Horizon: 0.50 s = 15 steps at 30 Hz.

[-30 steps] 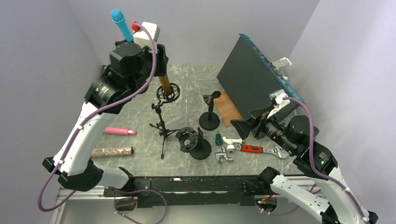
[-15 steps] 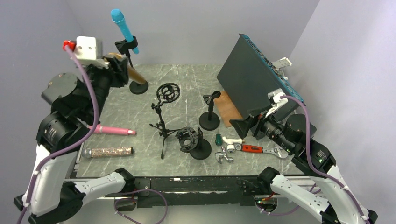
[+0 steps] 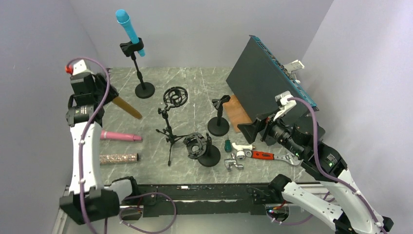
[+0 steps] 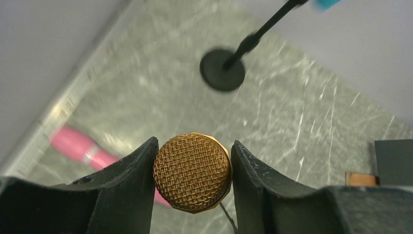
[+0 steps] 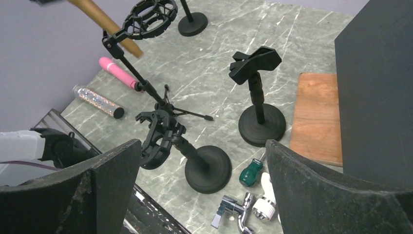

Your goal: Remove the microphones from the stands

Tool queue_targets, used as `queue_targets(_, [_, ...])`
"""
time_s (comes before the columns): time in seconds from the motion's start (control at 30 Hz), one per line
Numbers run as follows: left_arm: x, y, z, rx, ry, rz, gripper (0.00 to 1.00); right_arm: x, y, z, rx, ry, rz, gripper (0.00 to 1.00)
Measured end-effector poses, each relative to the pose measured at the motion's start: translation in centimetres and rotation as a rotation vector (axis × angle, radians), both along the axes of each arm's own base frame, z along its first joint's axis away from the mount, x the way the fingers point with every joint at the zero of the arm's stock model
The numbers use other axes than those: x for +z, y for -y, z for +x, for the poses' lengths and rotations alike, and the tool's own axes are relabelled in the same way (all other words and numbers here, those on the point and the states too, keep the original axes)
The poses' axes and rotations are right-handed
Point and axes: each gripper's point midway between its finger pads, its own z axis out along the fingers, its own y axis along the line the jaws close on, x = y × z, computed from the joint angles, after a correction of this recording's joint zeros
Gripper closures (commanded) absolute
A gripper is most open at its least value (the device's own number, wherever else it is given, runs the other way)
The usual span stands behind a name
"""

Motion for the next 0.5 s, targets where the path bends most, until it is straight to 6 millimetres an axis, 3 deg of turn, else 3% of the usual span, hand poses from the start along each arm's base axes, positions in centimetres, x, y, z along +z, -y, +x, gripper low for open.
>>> queue_targets(0.03, [-3.0, -1.3, 0.2, 0.034, -0.056, -0.067, 1.00, -0.1, -0.1, 0.1, 0.000, -0.004, -0.003, 0.00])
queue_targets(0.1, [-8.2, -2.1, 0.5, 0.052, -0.146, -0.206, 1.00, -0.4, -0.2, 0.3, -0.001, -0.013, -0.012, 0.00])
queue_targets(0.2, [-13.6, -2.5, 0.7, 0.071, -0.232, -0.376, 1.00, -0.9, -0.6, 0.7, -0.002, -0.030, -0.028, 0.00])
queue_targets(0.27, [-15.7, -2.7, 0.9, 0.079, -0.261, -0.453, 1.00, -1.3, -0.8, 1.0, -0.003, -0.043, -0.040, 0.00])
queue_targets(0.5, [-20.0, -5.0, 2.3, 0.123, -0.320, -0.546, 1.00, -3.6, -2.3, 2.6, -0.001, -0.118, -0.097, 0.00])
